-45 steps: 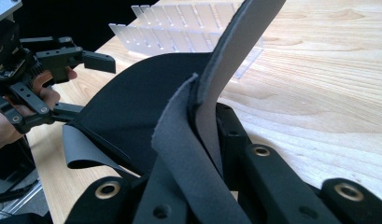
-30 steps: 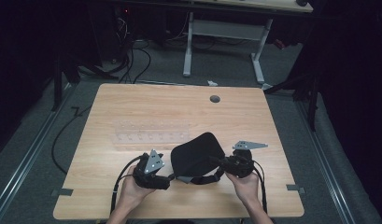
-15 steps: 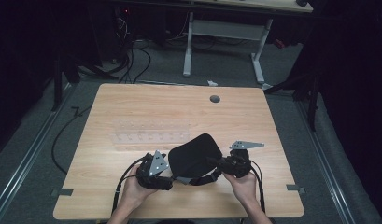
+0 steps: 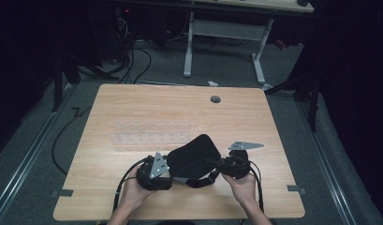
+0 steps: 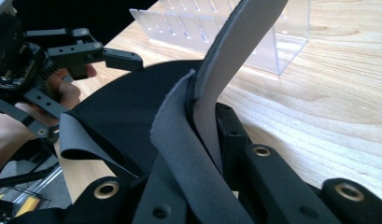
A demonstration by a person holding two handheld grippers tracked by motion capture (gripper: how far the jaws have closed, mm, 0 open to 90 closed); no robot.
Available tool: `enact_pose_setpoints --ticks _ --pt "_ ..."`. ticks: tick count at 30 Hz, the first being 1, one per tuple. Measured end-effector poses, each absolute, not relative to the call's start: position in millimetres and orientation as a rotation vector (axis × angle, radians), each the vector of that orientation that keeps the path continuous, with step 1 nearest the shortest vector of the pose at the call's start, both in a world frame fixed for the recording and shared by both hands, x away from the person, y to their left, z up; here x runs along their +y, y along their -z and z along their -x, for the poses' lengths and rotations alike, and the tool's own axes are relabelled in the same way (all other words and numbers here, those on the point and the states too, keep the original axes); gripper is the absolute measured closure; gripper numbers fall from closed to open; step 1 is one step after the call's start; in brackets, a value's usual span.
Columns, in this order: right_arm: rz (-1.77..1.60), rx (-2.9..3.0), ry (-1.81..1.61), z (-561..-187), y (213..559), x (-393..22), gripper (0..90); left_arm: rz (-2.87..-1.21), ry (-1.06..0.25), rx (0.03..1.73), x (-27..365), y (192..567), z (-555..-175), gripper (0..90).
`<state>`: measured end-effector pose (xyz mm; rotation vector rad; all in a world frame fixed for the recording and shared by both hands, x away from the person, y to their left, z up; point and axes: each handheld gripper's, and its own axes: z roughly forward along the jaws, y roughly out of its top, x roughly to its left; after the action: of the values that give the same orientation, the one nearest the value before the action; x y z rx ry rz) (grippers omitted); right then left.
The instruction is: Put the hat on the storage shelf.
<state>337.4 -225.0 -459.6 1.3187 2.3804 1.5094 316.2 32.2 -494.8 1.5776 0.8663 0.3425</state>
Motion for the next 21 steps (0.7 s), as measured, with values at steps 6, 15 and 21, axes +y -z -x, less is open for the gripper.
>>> enact_pose_setpoints --ticks 6,15,21 --pt "-1.300 2.407 -1.534 -339.1 459.1 -218.0 84.8 -1.559 -0.316 0.838 33.6 490.0 -313.5 41.3" --pt "-1.308 2.415 -1.562 -340.4 458.3 -211.4 84.5 -1.572 -0.295 0.832 31.8 488.8 -313.1 47.5" --pt "-1.304 2.416 -1.566 -341.1 456.8 -205.8 83.9 -1.601 -0.239 0.819 30.5 488.6 -310.9 55.1"
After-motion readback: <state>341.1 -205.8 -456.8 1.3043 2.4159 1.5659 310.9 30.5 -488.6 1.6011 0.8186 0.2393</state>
